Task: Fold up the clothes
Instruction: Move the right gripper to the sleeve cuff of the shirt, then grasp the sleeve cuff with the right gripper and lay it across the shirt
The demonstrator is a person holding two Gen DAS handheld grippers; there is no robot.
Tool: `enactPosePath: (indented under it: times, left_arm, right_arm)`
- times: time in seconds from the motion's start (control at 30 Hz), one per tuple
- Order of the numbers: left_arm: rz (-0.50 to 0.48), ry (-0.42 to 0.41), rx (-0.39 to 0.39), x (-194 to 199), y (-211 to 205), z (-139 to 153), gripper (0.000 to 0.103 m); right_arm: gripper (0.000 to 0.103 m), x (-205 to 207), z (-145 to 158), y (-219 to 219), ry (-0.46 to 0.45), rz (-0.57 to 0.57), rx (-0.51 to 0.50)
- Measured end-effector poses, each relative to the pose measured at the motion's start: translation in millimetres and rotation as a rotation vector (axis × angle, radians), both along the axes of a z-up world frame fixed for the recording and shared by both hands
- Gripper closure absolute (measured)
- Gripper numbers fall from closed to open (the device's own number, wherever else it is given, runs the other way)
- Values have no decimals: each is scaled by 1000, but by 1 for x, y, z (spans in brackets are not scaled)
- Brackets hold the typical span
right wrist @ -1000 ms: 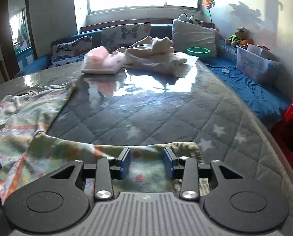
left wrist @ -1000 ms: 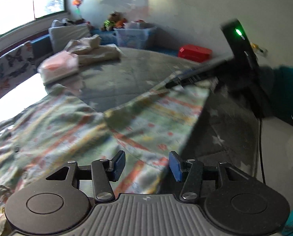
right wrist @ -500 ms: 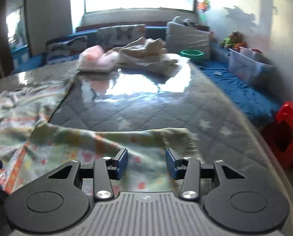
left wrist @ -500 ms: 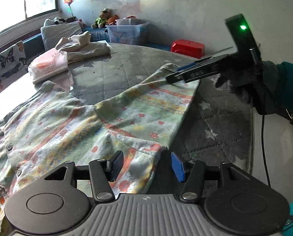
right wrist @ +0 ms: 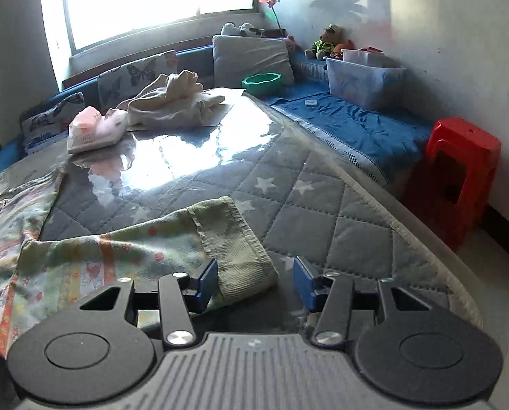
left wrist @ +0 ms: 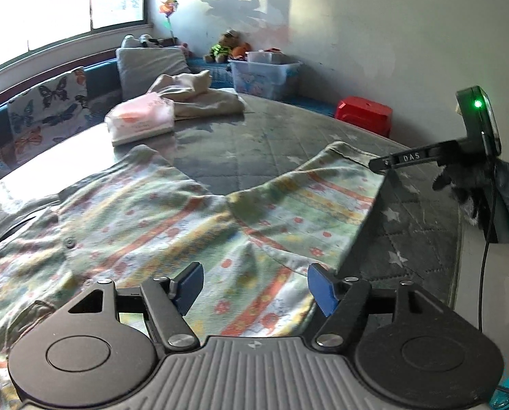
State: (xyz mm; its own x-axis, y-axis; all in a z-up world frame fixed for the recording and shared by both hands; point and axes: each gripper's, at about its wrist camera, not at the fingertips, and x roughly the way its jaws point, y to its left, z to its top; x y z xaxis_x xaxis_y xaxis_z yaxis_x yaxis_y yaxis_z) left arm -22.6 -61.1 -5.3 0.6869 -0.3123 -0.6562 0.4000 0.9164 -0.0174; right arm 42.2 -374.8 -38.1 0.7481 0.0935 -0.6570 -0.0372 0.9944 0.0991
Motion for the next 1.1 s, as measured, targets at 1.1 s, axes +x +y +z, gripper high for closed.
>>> enactPosePath:
  times: [1.1]
  left_arm:
    - [315,-39,-104,-75,112,-2,26]
  right_arm:
    - [96,-46,132,258,-115,735,293]
